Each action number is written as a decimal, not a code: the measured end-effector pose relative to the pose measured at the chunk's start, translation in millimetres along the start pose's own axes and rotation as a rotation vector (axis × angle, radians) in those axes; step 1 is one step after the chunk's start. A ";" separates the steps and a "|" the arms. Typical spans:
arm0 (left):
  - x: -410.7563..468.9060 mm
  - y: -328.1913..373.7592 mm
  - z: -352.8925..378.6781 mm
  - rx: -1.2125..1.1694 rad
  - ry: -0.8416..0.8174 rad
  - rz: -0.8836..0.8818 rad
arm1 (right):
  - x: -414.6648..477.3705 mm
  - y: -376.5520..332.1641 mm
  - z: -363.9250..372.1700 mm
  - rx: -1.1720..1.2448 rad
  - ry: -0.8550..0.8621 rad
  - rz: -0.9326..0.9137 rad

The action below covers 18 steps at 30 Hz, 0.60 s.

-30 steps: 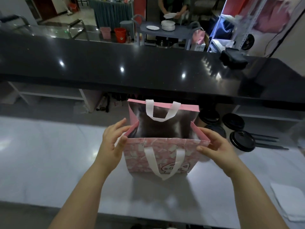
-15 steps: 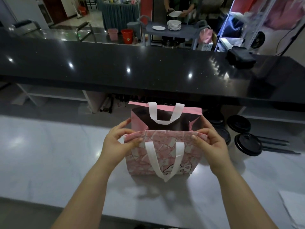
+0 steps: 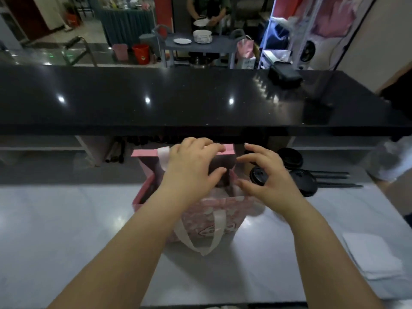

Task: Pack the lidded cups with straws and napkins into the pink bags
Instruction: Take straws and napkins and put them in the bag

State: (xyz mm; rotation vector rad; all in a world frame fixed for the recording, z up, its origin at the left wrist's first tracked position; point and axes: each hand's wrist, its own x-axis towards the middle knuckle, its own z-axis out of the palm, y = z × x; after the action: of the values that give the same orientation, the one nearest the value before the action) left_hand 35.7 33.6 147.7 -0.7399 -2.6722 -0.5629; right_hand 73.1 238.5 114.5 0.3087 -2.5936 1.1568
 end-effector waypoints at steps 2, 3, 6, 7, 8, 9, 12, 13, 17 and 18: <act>16.1 31.5 17.1 0.003 -0.032 0.085 | -8.3 5.9 -16.4 -0.097 0.070 -0.009; 23.2 47.0 25.9 0.004 -0.045 0.117 | -14.7 10.3 -26.6 -0.132 0.100 0.004; 37.1 91.1 56.0 0.036 -0.101 0.213 | -42.3 31.4 -61.2 -0.235 0.158 0.061; 39.3 105.6 67.8 0.047 -0.123 0.249 | -54.7 40.1 -73.3 -0.268 0.179 0.090; 41.3 120.1 80.1 0.054 -0.146 0.281 | -68.3 48.9 -85.6 -0.298 0.205 0.131; 43.2 134.4 92.6 0.055 -0.173 0.308 | -83.1 57.5 -97.6 -0.327 0.236 0.178; 44.7 175.6 131.1 0.022 -0.273 0.378 | -131.1 84.5 -128.9 -0.372 0.303 0.348; 42.3 188.0 144.3 0.011 -0.312 0.398 | -147.8 93.1 -136.5 -0.363 0.315 0.415; 22.4 226.1 198.4 -0.067 -0.440 0.434 | -209.4 127.2 -149.8 -0.292 0.374 0.624; 16.8 232.6 211.0 -0.083 -0.476 0.437 | -221.8 136.2 -148.6 -0.278 0.379 0.682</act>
State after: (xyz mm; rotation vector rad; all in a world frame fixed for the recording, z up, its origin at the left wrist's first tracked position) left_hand 108.5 318.5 36.4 -1.6024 -2.7609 -0.4210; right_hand 264.5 456.7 39.8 -0.8289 -2.5082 0.8840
